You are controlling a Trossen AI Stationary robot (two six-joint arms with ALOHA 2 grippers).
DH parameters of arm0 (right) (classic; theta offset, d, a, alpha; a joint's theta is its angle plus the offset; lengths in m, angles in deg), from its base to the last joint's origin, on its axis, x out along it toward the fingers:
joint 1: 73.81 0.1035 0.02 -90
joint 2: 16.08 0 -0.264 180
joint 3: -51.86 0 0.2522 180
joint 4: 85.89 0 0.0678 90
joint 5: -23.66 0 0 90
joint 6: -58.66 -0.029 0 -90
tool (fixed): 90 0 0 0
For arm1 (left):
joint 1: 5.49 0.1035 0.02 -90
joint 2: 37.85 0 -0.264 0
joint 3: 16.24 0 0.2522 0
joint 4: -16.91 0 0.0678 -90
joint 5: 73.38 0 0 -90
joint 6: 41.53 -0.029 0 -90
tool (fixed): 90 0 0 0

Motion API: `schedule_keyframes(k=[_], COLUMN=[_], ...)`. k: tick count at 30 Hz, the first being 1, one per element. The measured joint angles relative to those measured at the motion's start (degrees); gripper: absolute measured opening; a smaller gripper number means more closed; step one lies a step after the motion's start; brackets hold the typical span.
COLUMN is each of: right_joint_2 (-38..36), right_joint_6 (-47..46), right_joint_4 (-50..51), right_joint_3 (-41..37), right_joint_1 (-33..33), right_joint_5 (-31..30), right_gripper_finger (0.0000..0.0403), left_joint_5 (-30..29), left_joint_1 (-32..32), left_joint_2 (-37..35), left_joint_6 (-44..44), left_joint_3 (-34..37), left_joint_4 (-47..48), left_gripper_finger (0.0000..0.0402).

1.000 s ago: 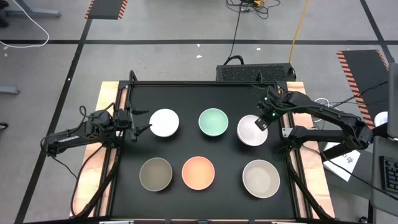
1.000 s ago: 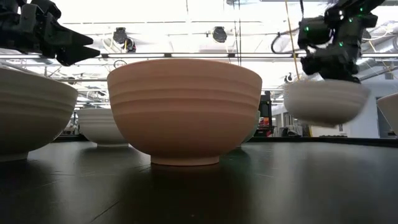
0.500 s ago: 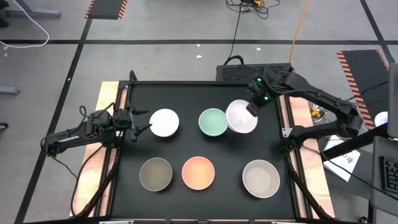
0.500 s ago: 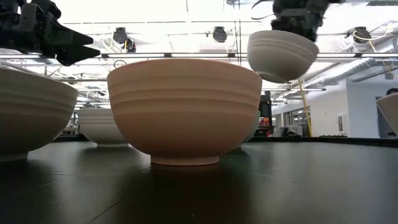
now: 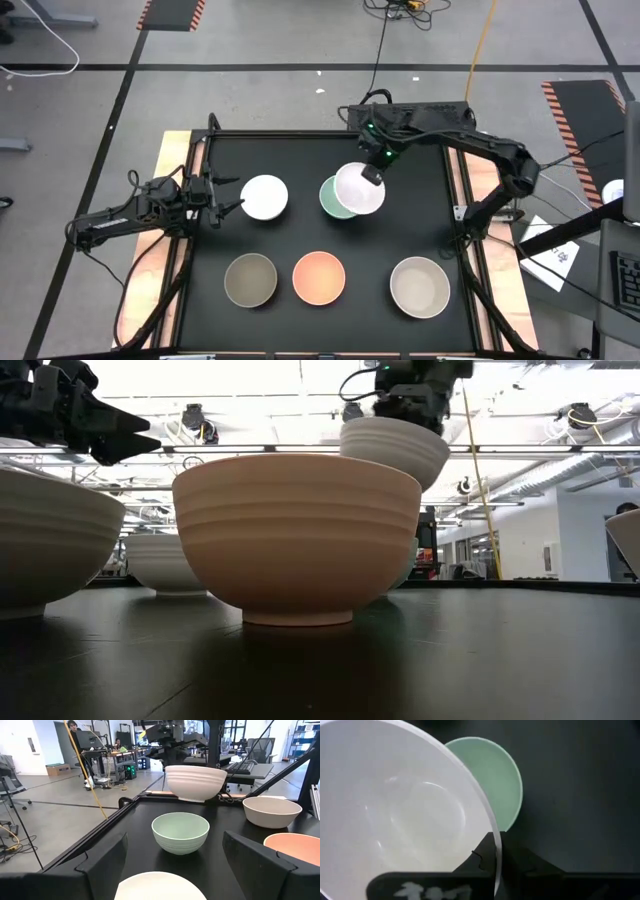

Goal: Nest bowls inside each other
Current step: Stack the right white bowl on the light green bowl

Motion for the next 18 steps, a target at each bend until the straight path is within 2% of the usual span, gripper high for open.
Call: schedule_keyframes(k=[11,18], right_joint_2=[10.82,15.39], right_joint_6=[3.73,5.24], right_joint_4=[7.31,10.74], right_joint_3=[12.79,15.18], right_joint_1=[0.41,0.72], right_joint_5=[-0.02,-0.09], right_gripper_finger=[0.0,0.0], left_joint_5=[0.0,0.0], left_joint_1=[0.0,-0.01], left_joint_2=[0.0,0.0], left_joint_6=[-0.42,-0.5], left_joint_3=[0.0,0.0], left_joint_4=[0.02,0.0], left_gripper_finger=[0.0328,0.0328])
